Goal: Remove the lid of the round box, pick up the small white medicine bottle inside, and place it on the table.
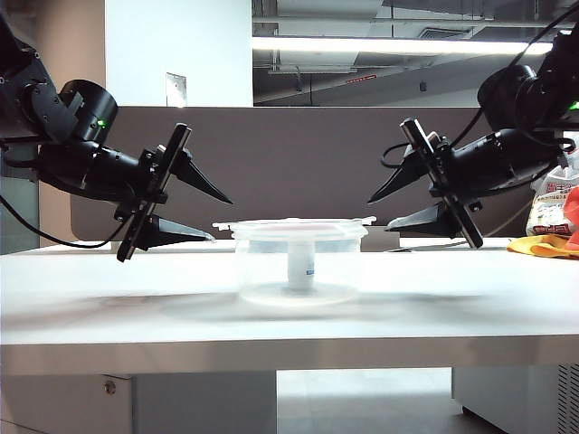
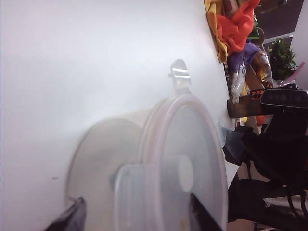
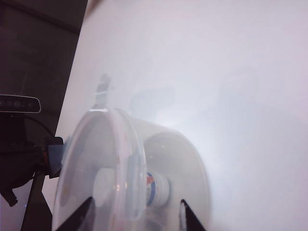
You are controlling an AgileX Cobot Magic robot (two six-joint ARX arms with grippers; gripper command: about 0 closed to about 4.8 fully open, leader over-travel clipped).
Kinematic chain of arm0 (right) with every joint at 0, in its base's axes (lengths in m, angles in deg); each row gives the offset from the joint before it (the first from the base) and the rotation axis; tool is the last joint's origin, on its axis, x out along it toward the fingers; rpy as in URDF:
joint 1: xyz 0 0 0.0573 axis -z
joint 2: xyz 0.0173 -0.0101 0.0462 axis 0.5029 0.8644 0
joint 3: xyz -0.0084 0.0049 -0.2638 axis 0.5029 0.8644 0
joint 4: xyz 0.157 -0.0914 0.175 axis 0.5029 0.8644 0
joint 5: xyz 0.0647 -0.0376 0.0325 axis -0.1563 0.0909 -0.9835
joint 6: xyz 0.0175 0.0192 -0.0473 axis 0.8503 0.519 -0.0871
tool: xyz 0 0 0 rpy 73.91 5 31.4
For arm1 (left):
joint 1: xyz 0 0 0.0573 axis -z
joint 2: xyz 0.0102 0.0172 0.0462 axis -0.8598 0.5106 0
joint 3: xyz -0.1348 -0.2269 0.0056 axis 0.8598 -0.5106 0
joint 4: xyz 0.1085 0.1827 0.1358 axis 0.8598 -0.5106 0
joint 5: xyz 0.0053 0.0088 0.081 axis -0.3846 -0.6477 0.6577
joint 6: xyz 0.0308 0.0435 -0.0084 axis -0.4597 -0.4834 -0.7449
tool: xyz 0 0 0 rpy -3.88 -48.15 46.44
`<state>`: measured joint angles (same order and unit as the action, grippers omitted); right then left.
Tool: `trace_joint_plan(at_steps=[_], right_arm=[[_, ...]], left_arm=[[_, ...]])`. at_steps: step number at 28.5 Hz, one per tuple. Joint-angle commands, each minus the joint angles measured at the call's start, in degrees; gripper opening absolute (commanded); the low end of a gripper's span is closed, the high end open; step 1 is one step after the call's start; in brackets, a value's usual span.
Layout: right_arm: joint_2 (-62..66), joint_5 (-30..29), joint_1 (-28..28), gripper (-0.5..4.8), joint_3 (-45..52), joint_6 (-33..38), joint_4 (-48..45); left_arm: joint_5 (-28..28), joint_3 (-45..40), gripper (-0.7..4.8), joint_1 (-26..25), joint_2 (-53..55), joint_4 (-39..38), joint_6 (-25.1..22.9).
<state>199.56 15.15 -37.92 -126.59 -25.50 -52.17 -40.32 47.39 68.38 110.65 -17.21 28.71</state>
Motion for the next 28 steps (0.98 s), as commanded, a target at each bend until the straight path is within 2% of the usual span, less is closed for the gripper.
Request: trace_joint_plan(at_steps=[1,3,6,14,17,19,22,25,28], right_arm=[[0.2,-0.2,-0.6,2.2,-0.2,0.2,-1.2],[0.2,0.1,-1.0,2.2,-0.2,0.2,-1.3],[0.2,0.3,-1.5,2.19,-0.2,0.2,-2.2],[0.2,1.6,-1.9,1.93,-0.2,1.1,-2.9],[0.2,1.6,-1.9,1.33,-0.2,1.0,-3.3],[0.2,1.9,-1.9,1.06,-0.2,1.0,-3.7],[0.2,3.0,-1.9,1.03,-0.2,1.0,-3.7],[0.3,3.3,-1.9,1.0,-0.2,1.0,-3.7],[0.3,3.6,-1.9,0.41,-0.2,1.0,-3.7]], left_arm=[[-0.4,0.3,2.71,0.8,0.0,0.5,-0.2],[0.0,0.3,2.63,1.3,0.0,0.5,-0.3],[0.2,0.3,1.65,1.6,0.0,0.6,-1.3],[1.3,0.3,1.6,1.6,0.0,0.5,-1.8],[1.3,0.3,1.58,1.6,0.0,0.5,-1.8],[1.3,0.3,1.2,1.6,0.0,0.5,-2.0],[1.3,0.3,0.8,1.6,0.0,0.5,-3.3],[1.6,0.3,0.79,1.6,0.0,0.5,-3.4],[1.6,0.3,0.79,1.6,0.0,0.5,-4.5]])
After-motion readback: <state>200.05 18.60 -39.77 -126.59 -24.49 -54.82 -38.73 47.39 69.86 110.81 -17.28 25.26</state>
